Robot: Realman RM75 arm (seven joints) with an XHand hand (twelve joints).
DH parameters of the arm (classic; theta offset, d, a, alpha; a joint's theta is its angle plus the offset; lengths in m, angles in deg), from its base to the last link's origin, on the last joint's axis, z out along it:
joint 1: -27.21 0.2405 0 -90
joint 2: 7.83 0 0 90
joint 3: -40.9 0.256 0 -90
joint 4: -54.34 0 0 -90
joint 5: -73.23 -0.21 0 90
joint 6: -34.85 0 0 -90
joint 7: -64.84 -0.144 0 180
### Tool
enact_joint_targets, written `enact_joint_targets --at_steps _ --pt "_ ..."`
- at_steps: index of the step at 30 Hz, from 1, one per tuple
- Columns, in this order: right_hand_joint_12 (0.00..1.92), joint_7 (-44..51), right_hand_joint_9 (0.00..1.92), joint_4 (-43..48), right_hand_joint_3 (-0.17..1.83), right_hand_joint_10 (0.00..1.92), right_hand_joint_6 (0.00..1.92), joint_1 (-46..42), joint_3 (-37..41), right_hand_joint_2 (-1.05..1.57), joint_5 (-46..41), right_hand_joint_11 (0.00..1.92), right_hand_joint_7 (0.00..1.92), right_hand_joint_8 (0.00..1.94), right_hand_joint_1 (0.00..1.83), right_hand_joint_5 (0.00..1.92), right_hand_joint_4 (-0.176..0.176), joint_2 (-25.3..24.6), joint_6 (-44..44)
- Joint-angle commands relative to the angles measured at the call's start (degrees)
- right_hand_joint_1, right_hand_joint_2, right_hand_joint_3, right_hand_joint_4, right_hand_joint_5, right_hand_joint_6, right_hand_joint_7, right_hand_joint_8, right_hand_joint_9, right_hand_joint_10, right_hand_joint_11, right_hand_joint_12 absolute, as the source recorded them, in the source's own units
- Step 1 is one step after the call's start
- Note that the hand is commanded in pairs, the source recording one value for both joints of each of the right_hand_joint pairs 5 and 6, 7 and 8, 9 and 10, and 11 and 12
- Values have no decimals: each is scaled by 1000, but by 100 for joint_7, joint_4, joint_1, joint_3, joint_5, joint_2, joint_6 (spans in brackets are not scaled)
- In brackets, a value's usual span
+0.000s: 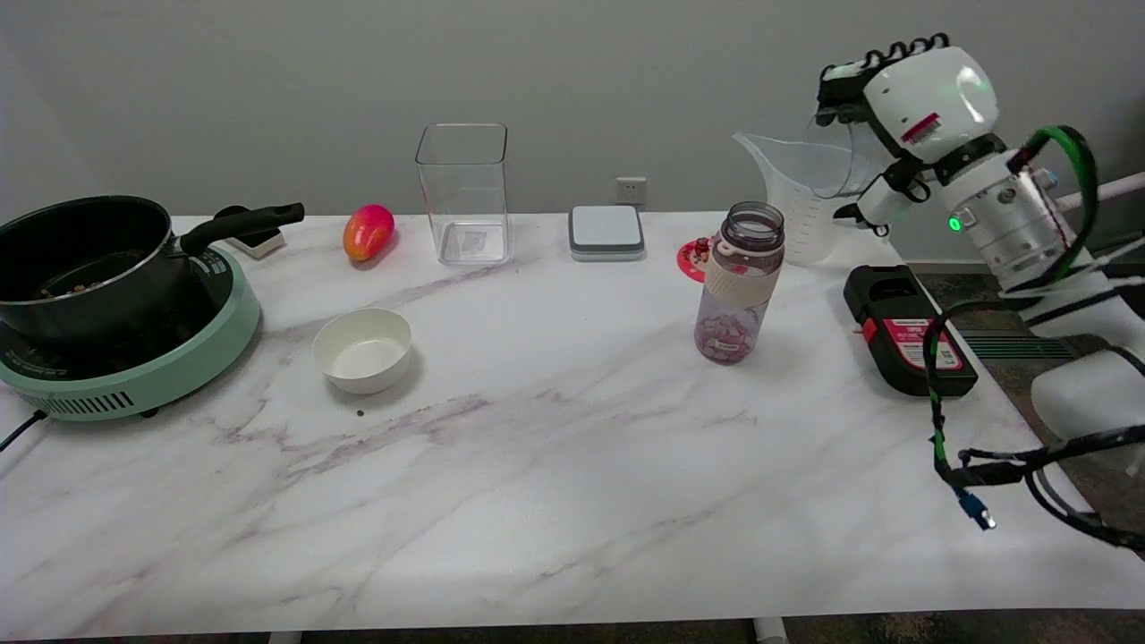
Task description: Place the cup on the table.
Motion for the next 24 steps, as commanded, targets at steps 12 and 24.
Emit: enact_joint_targets --at_steps 12,24 --pt "1251 3428 1421 494 584 1421 1723 -1544 -2995 1020 -5078 1251 1543 1543 1492 1723 0 -1539 4568" --pt "1312 3020 1493 234 332 1493 1809 -1509 -4387 1325 -5353 1312 1612 1612 1370 1809 0 -2320 5457"
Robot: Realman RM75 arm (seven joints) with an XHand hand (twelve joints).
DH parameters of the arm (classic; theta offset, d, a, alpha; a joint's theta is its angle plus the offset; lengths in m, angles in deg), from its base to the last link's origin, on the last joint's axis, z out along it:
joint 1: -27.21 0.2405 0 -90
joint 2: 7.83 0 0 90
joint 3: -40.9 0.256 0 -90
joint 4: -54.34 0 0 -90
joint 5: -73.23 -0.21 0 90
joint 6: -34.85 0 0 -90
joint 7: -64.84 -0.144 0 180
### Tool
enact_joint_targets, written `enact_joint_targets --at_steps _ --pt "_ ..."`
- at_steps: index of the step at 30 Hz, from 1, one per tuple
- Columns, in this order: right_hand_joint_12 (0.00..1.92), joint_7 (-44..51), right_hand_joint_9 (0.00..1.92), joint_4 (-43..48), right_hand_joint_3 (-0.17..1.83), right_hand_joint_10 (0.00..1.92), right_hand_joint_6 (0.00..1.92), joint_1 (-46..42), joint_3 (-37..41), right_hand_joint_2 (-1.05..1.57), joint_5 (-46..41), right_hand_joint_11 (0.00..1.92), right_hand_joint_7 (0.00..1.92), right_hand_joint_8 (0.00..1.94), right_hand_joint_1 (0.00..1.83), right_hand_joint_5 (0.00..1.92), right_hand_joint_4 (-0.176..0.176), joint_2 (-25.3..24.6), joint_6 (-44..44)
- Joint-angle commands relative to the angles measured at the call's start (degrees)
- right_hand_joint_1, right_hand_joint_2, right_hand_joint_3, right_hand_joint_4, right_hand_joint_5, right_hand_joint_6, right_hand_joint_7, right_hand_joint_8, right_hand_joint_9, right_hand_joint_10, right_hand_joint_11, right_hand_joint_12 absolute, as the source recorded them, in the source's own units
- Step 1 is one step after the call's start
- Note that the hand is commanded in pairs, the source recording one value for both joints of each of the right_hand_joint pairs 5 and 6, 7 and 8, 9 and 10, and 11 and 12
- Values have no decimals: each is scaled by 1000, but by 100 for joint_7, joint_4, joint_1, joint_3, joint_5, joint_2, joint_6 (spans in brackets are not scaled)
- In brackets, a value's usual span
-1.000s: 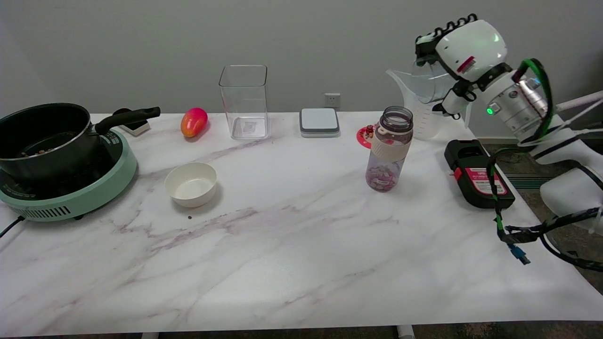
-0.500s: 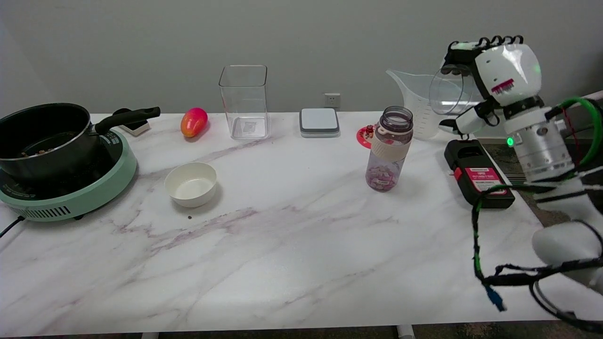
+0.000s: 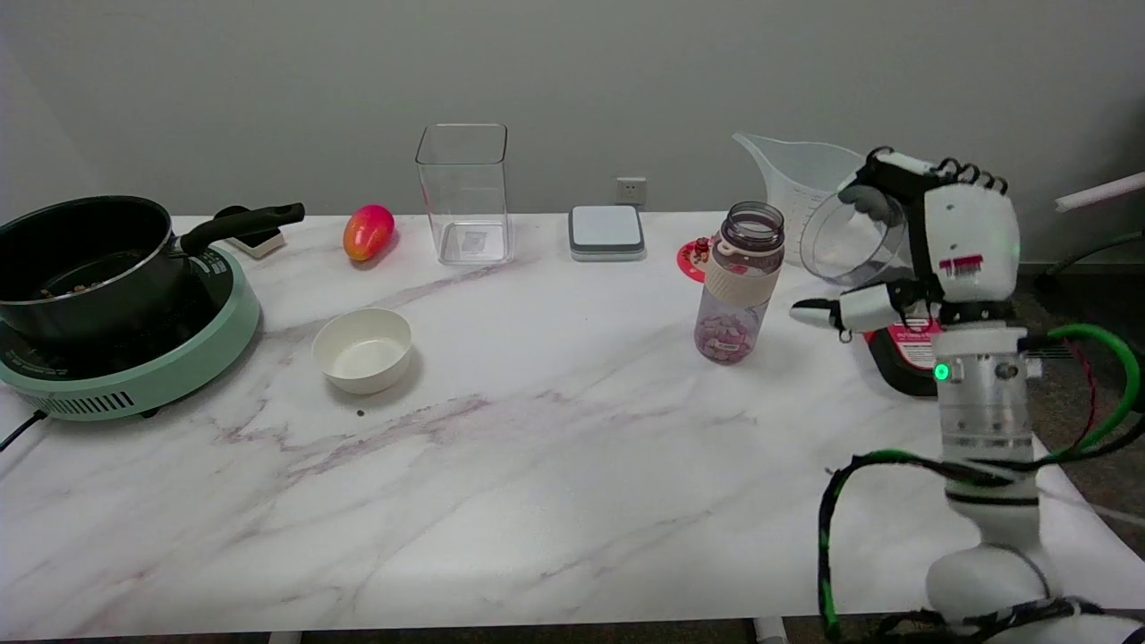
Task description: Place the cup on the table.
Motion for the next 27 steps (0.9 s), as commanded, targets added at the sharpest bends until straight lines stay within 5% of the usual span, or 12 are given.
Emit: enact_joint_targets --at_steps 1,15,27 --pt "1313 216 1492 -308 329 1492 1813 -159 -2358 1330 -1482 1313 1612 1612 1367 1813 0 -1097 2033" --pt "1342 -2667 1529 -1455 267 1529 1920 32 -2799 1566 -1542 1342 1672 1672 1217 1920 0 -1852 1095" --pt "1428 -2878 1635 -1268 265 1635 1920 512 -2788 1571 -1315 1428 1773 1773 1261 1920 0 -1631 614"
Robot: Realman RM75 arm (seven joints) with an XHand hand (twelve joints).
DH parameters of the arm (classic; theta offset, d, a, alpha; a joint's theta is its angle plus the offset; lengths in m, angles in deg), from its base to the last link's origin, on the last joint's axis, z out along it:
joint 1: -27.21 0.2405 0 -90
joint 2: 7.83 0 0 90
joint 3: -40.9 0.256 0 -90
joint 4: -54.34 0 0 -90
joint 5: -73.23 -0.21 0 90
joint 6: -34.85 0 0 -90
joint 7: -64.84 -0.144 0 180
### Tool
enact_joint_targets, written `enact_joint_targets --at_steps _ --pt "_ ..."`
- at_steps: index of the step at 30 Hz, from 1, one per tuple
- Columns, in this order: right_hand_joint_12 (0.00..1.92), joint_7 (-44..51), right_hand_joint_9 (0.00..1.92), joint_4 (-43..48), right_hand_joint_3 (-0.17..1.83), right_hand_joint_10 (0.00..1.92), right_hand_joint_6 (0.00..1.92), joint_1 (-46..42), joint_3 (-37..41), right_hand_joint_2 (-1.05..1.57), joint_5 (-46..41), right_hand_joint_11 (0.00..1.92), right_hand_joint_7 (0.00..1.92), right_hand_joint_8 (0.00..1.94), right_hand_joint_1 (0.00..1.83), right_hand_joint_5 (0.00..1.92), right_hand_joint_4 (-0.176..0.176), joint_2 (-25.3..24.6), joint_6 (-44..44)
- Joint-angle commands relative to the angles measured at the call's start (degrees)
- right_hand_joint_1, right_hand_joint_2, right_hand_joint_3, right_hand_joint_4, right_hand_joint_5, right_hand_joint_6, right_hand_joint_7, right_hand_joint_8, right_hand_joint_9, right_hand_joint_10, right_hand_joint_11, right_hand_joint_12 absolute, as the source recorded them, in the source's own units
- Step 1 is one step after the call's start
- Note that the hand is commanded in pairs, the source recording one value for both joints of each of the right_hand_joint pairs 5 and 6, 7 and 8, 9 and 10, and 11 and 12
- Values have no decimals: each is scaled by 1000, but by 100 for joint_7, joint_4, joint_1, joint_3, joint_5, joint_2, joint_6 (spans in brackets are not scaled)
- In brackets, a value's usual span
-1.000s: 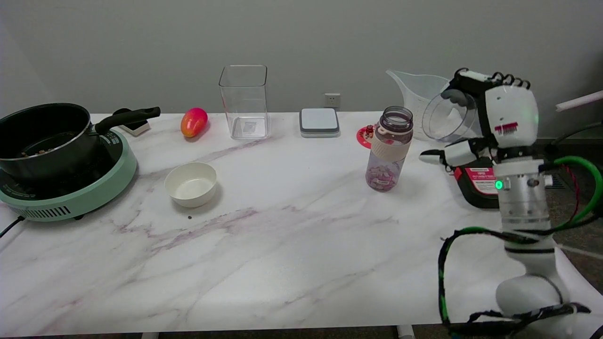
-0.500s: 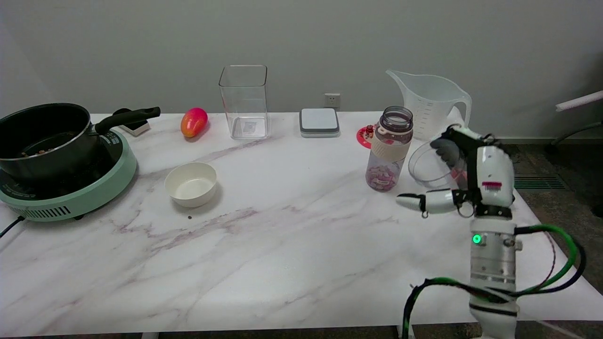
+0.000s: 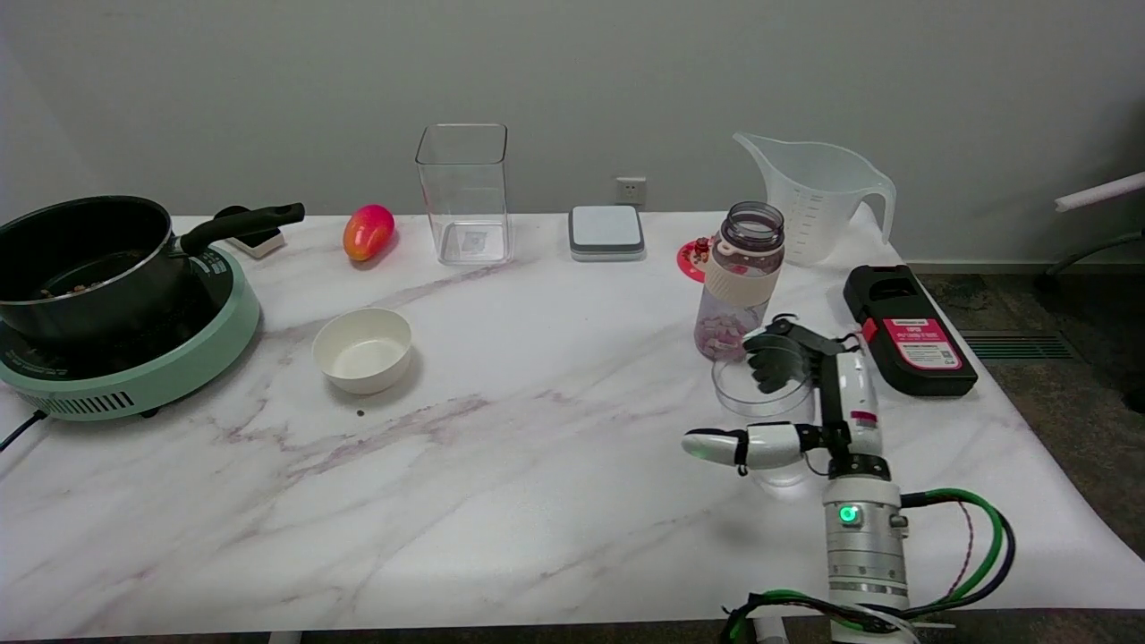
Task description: Place the cup on the table.
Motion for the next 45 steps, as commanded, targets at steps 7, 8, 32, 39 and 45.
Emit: enact_joint_targets --at_steps 7,8,32,39,45 --pt "1450 -1340 1650 -98 270 1650 1920 689 -390 1571 54 1450 1797 1797 1285 1920 0 -92 -819" --pt "1450 -1518 1650 -102 273 1650 1920 715 -390 1571 76 1450 1798 1798 1285 1920 0 -88 -879" --pt "1440 -3787 1633 -1282 259 1633 1920 1481 -310 1571 619 1440 1804 1804 1305 1920 0 -56 -1648" --pt "1432 -4310 1622 -1730 261 1622 1920 1737 -310 1571 866 1432 1791 1791 1302 1920 0 -63 -1657" --pt "1429 -4512 1618 -1931 261 1618 1920 1878 -323 1571 950 1429 1789 1789 1301 1920 0 -55 -1649"
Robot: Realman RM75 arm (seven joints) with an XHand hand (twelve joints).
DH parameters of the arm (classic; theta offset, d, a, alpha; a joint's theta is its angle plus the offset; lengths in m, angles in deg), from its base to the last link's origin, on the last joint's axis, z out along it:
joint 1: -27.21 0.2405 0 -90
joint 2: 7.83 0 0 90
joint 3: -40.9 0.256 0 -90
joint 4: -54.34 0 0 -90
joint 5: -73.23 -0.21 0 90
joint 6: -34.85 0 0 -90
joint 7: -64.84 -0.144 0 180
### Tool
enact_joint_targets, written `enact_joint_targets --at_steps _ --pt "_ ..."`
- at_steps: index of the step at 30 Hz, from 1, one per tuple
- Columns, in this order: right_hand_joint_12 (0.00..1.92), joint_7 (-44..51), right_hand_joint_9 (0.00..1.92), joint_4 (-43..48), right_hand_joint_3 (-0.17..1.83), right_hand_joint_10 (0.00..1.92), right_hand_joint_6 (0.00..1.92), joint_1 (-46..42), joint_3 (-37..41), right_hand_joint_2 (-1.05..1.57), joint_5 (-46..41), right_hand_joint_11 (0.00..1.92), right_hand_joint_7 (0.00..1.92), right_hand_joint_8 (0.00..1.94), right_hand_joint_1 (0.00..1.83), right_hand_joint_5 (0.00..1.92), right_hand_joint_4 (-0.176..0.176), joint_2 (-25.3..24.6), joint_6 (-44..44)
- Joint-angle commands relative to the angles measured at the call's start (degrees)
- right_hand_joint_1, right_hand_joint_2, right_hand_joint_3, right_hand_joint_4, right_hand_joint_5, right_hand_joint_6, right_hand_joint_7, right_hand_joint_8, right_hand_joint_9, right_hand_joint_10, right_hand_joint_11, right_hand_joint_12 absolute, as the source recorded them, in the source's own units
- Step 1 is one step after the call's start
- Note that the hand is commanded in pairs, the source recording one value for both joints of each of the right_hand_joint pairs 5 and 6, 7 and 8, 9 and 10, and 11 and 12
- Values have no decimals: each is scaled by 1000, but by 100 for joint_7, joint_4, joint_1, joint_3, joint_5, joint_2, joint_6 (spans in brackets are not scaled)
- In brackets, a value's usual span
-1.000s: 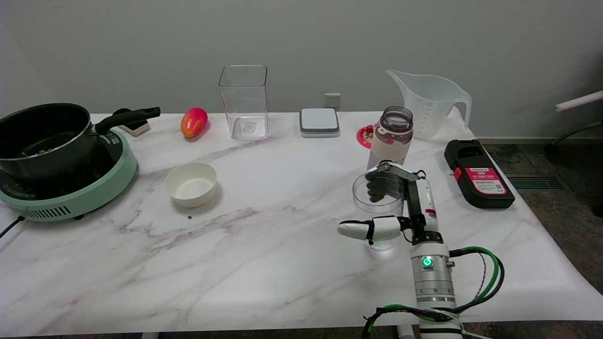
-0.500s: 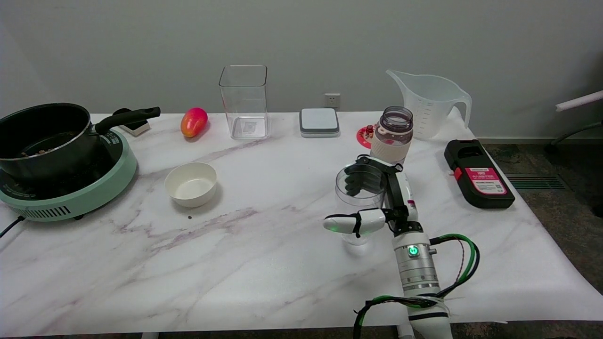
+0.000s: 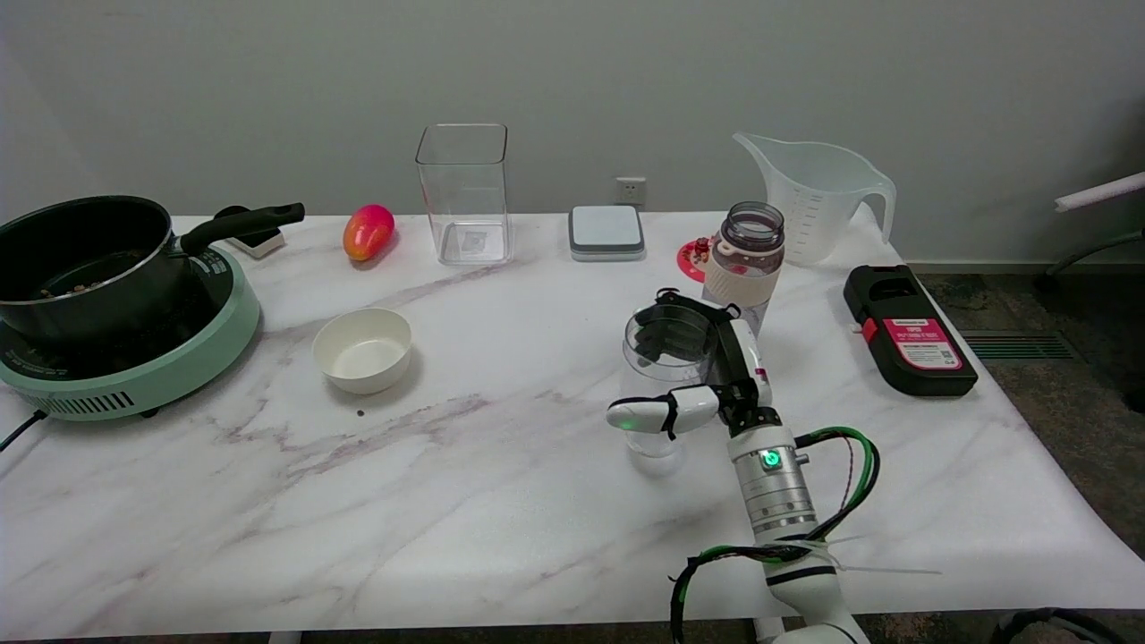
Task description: Place the cup on the table.
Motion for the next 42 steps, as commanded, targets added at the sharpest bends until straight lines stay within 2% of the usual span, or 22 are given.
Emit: enact_joint_targets --at_steps 1,21,42 --pt "1429 -1074 1617 -807 261 1617 1920 528 1 1571 381 1429 1789 1789 1301 1920 0 15 -157" --pt "1417 -1501 1602 -1328 262 1602 1920 621 5 1571 659 1417 1783 1783 1286 1920 0 -65 -82" --pt "1419 -1526 1599 -1651 264 1599 1920 677 -31 1571 875 1419 1795 1795 1251 1920 0 -121 298"
